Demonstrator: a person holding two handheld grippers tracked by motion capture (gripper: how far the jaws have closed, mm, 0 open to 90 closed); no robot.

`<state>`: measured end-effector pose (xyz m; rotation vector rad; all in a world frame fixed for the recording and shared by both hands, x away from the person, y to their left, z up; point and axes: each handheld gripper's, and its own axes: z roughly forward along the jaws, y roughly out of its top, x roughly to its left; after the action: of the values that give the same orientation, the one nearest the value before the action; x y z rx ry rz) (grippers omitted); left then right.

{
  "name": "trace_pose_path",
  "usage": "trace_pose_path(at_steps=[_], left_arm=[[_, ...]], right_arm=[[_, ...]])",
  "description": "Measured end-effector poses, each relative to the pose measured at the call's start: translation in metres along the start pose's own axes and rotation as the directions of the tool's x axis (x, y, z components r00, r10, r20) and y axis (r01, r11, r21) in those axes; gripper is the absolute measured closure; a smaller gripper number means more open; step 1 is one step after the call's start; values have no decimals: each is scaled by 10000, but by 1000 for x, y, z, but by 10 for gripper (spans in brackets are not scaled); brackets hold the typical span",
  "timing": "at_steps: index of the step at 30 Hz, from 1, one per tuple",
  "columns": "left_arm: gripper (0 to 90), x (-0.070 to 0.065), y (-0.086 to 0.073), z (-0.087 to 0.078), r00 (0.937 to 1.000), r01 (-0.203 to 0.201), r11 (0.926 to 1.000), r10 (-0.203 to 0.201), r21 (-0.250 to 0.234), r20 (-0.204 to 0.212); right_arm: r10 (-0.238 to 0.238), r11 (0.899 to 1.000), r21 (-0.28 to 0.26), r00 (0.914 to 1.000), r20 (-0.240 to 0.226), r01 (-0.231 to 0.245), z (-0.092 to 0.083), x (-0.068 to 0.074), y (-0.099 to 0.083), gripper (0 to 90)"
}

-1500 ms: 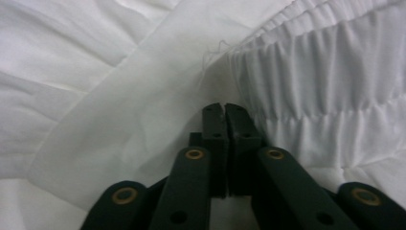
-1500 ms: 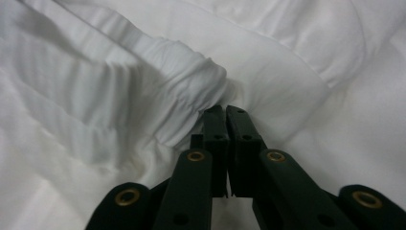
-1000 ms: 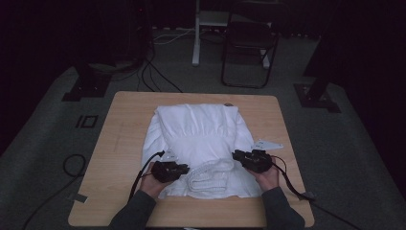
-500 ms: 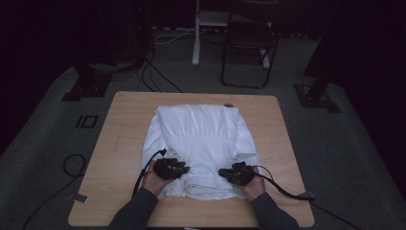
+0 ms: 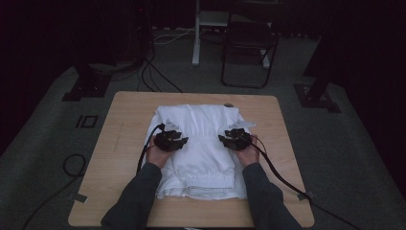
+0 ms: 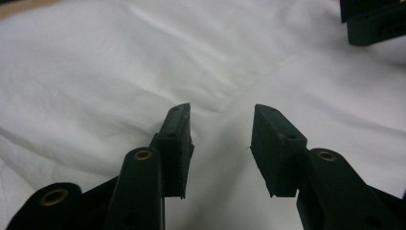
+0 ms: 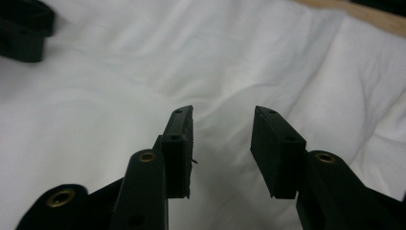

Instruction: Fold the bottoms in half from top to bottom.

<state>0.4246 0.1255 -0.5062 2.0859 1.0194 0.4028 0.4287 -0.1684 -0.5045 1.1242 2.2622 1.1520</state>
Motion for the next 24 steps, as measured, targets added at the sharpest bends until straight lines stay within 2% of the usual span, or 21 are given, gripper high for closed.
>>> trace_pose_path(at_steps=[3, 5, 6, 8, 9, 12, 17, 24], left_arm=[[587, 9, -11, 17, 9997, 219, 9990, -223, 396, 86], [584, 11, -20, 22, 9989, 359, 9992, -364, 169, 286], [584, 12, -23, 22, 9988, 355, 9994, -354, -19, 352], [585, 13, -28, 21, 9977, 515, 9983, -502, -272, 451], [586, 13, -30, 20, 9977, 521, 9982, -508, -296, 438], [586, 5, -35, 14, 9988, 336, 9991, -326, -276, 367], [585, -7, -47, 2, 9993, 91, 9996, -81, -256, 366], [585, -21, -60, -12, 9991, 118, 9995, -106, -286, 421]], right_arm=[[255, 9973, 683, 9987, 432, -284, 25, -11, -4, 564], [529, 9921, 1121, 9981, 305, -560, 37, -15, -12, 539], [627, 9935, 940, 9978, 230, -646, 38, -16, -16, 538], [717, 9948, 709, 9972, 217, -730, 37, -15, -20, 538], [612, 9960, 643, 9978, 264, -628, 36, -14, -22, 538], [594, 9971, 449, 9977, 319, -608, 31, -9, -29, 539], [506, 9976, 455, 9982, 336, -521, 19, 5, -38, 539], [509, 9976, 442, 9979, 403, -527, 3, 23, -51, 540]])
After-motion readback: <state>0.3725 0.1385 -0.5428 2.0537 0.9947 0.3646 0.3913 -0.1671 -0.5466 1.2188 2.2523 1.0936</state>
